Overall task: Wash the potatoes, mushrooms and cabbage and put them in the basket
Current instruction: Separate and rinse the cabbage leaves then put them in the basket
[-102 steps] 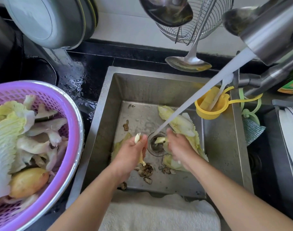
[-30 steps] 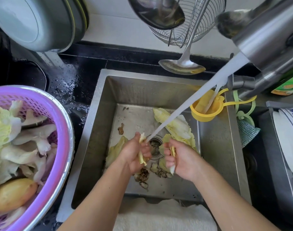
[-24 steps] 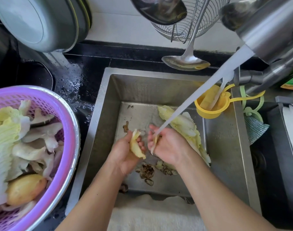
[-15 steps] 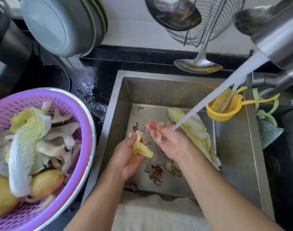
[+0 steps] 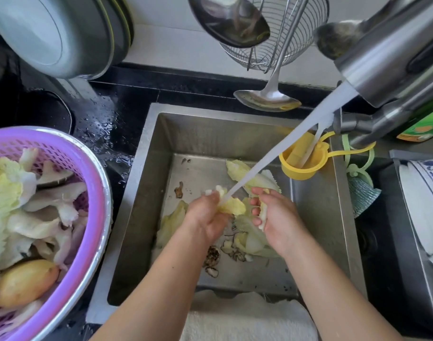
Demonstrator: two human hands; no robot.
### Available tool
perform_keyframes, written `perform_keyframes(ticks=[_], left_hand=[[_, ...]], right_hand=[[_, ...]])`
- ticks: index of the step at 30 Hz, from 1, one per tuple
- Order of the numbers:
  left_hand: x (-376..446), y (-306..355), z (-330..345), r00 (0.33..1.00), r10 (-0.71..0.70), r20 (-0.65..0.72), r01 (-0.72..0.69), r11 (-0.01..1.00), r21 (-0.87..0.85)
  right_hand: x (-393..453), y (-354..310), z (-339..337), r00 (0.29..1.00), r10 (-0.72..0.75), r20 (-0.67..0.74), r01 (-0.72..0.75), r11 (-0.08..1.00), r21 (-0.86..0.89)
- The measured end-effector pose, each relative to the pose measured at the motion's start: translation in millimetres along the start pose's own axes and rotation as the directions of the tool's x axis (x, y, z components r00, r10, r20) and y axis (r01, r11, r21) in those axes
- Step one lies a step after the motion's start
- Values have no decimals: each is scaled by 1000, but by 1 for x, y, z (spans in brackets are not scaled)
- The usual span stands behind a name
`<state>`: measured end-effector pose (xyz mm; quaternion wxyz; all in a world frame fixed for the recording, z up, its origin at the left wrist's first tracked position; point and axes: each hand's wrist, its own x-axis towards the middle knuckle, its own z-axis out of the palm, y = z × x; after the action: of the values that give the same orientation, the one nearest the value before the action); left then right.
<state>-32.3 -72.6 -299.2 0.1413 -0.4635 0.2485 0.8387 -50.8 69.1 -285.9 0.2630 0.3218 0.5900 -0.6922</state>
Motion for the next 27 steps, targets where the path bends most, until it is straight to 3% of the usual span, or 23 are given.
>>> perform_keyframes(ticks=[3,5,7,9,11,14,16,17,18,19,20,22,24,27], left_hand=[[10,2,-7,996,37,-85,-43,997,-67],[8,3,-15,995,45,-84,-51,995,-80],[1,5,-22,995,59,-86,-66,994,-85],[-3,9,-29,993,80,-92,-89,991,-100],[-5,13,-39,990,105,-98,-117,985,-131],[-10,20,-55,983,139,-119,-158,973,-169],[-18,20,-63,955,212,-206,-221,975,-17],[-25,18,-64,917,294,-271,-239,946,217],[-32,14,-64,861,418,-290,-220,820,529],[-39,9,-63,838,504,-210,-189,629,754],[-47,5,-61,843,526,-109,-160,441,883],[-67,2,-53,891,451,-39,-107,294,950],[-88,11,-45,870,493,-18,-146,292,945],[-141,42,-30,815,575,77,-333,355,874]], right_hand=[[-12,8,6,993,-88,78,109,936,-334],[-15,17,14,973,-140,181,222,776,-590],[-8,23,22,950,-243,195,310,675,-669],[-3,23,29,961,-242,134,275,772,-574],[2,26,36,989,-71,132,112,936,-333],[-1,31,41,962,118,248,-92,989,-114],[-4,35,42,964,189,187,-190,982,-12],[-7,36,41,972,208,108,-212,977,29],[-11,37,39,981,193,22,-193,981,23],[-16,39,37,987,155,-42,-157,986,-51],[-22,41,36,991,125,-55,-132,979,-154],[-40,40,34,986,166,-14,-163,948,-274],[-63,28,38,987,161,17,-147,936,-320],[-102,-9,59,990,2,141,47,938,-342]])
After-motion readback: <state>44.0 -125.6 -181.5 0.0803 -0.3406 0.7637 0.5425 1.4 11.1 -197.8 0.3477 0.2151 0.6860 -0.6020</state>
